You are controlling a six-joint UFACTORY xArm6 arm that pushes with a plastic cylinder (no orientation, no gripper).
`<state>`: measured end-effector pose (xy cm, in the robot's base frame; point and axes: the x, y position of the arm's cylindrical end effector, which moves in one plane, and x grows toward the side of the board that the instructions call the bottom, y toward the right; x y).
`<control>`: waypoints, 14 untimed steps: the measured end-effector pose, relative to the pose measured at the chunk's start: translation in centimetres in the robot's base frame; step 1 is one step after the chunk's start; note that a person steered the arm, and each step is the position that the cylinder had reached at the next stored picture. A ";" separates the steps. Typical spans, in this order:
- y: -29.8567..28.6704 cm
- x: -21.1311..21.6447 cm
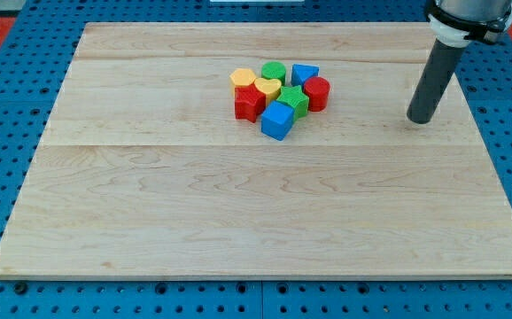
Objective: Separate the blue triangle from the group of blocks
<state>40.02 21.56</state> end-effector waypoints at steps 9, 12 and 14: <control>-16.0 -6.2; -20.7 -6.1; -27.3 -4.0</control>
<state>36.00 -5.76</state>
